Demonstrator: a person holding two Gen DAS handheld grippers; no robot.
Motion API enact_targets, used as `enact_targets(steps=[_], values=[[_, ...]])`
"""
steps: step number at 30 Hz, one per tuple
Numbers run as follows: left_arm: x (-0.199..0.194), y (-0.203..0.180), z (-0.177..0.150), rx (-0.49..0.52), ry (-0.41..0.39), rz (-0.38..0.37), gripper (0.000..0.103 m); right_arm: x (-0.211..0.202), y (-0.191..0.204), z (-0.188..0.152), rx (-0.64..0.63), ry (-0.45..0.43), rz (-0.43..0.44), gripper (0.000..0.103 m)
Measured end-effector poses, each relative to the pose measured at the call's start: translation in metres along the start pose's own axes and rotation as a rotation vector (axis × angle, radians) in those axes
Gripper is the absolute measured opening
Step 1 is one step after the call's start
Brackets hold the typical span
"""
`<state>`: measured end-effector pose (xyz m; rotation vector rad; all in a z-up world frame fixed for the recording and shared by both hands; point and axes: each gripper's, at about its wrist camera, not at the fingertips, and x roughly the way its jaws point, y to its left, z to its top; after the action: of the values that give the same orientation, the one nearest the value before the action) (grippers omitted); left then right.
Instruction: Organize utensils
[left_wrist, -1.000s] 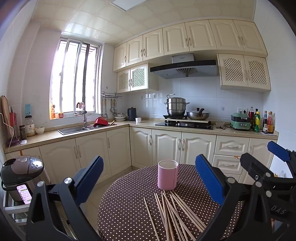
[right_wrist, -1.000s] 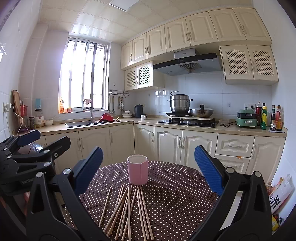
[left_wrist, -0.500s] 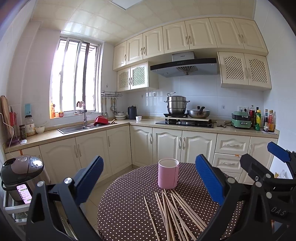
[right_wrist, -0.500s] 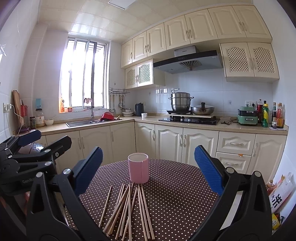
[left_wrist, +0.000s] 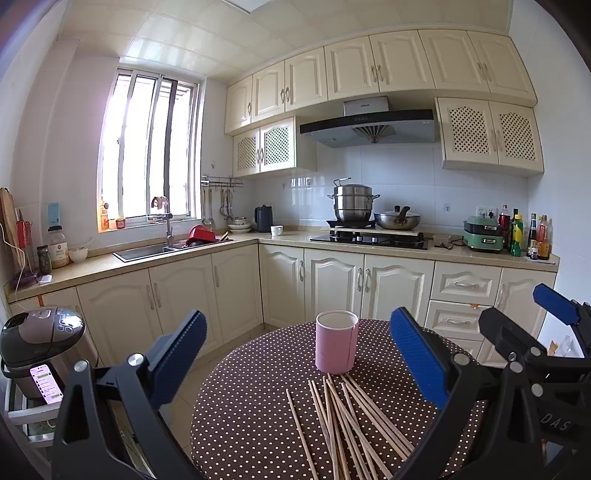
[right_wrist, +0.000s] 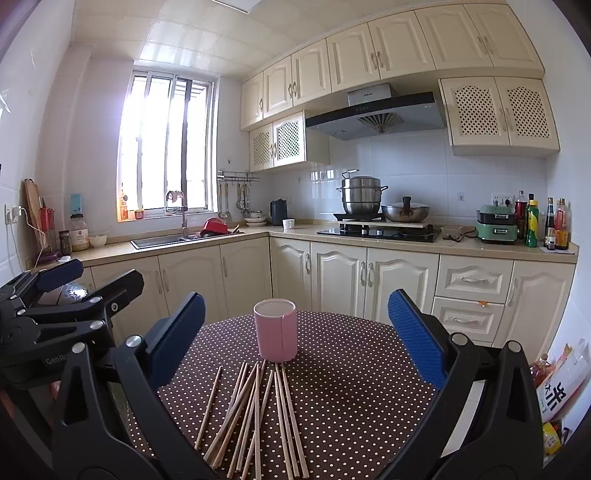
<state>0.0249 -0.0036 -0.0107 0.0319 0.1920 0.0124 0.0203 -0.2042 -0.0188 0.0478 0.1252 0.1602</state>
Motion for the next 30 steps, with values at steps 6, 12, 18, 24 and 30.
enact_targets(steps=[6,12,18,24,30], values=[[0.010,-0.001,-0.004,0.000,0.016,0.002,0.098,0.007,-0.001,-0.004,0.004,0.015,0.002,0.097],[0.022,-0.003,-0.006,0.001,0.031,0.003,0.098,0.016,-0.004,-0.006,0.008,0.030,0.009,0.097],[0.030,-0.003,-0.007,0.002,0.035,0.007,0.098,0.024,-0.005,-0.006,0.012,0.036,0.017,0.097],[0.037,-0.002,-0.010,0.004,0.032,0.010,0.098,0.032,-0.007,-0.010,0.017,0.048,0.026,0.097],[0.060,0.005,-0.020,-0.056,0.116,-0.029,0.098,0.048,-0.008,-0.017,0.011,0.098,0.045,0.097]])
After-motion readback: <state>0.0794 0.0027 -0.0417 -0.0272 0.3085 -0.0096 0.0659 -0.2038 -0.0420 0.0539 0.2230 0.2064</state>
